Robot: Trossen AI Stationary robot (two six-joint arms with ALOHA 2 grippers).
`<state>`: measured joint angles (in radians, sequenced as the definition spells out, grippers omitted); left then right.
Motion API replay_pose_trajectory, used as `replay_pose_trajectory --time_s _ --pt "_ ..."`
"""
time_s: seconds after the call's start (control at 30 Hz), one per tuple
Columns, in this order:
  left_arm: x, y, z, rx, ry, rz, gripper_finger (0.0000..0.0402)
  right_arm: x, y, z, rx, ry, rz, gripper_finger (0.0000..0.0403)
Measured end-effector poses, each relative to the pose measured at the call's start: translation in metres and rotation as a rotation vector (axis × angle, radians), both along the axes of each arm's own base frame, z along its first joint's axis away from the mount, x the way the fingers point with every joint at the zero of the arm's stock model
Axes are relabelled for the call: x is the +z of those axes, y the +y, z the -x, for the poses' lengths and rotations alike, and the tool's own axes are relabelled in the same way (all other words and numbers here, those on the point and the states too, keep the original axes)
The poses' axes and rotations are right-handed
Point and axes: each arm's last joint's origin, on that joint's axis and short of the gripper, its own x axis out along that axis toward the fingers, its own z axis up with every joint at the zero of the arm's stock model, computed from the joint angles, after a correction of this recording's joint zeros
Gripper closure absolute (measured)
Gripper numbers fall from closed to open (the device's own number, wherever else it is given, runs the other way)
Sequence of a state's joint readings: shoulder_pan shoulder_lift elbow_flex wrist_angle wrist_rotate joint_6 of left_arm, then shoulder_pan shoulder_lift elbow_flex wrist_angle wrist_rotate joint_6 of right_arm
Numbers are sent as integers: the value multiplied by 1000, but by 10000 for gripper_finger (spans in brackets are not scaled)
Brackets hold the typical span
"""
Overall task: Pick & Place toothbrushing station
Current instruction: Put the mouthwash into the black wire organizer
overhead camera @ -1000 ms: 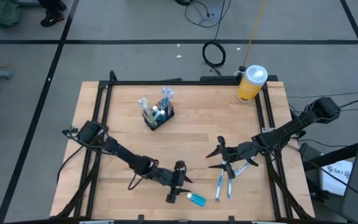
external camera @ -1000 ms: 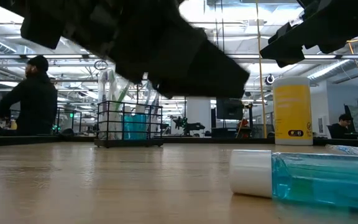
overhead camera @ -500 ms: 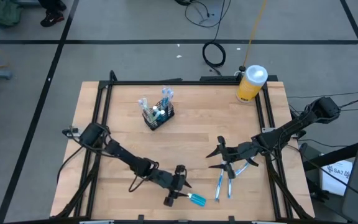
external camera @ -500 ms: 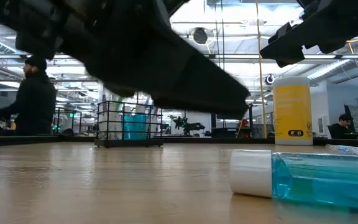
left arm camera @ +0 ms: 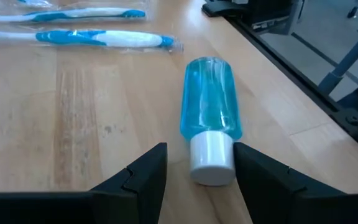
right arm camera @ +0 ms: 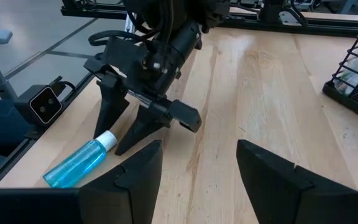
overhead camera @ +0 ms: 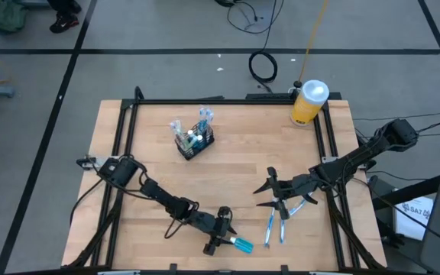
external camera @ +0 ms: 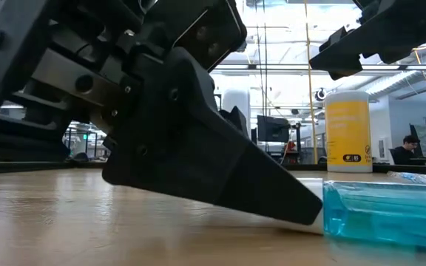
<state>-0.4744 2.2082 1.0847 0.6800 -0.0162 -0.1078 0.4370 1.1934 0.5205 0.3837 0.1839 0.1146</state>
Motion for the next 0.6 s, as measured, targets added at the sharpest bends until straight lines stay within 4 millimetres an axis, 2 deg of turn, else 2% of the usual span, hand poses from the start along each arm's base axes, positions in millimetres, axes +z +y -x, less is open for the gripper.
replay_pose_trajectory --time_s 0.37,0.6 --pt "0 0 0 -3 -4 -25 221 0 0 0 0 0 0 204" --pt "-1 0 0 1 4 -19 293 0 0 0 1 0 0 204"
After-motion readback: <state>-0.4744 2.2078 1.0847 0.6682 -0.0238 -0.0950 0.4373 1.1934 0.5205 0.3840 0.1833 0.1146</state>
